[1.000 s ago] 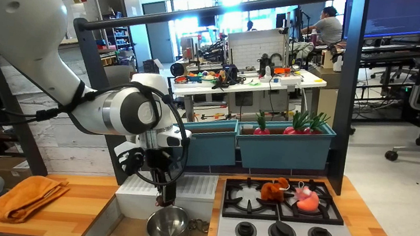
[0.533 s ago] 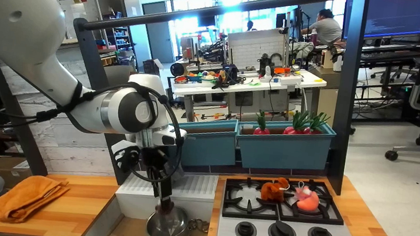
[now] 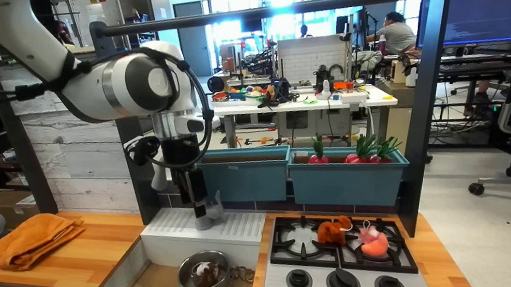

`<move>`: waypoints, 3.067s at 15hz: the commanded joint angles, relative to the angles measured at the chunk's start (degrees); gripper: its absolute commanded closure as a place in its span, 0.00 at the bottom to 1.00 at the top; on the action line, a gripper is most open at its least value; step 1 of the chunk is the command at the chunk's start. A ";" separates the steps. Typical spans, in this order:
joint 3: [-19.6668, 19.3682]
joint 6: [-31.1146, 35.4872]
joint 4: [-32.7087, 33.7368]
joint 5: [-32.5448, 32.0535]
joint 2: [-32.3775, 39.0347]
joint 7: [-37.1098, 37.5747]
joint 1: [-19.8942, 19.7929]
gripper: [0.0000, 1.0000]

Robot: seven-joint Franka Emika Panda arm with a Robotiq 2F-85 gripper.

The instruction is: Put the three plush toys inside the silver pot in the sink, wipe the left side of the counter with the orange towel

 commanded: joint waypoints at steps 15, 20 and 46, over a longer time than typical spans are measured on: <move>-0.74 0.81 -7.64 -12.71 -8.51 -15.76 -2.76 0.00; 3.42 3.51 -6.07 -10.92 -8.96 -33.65 -8.74 0.00; -5.52 -2.39 35.55 -5.01 24.40 -11.01 -18.29 0.00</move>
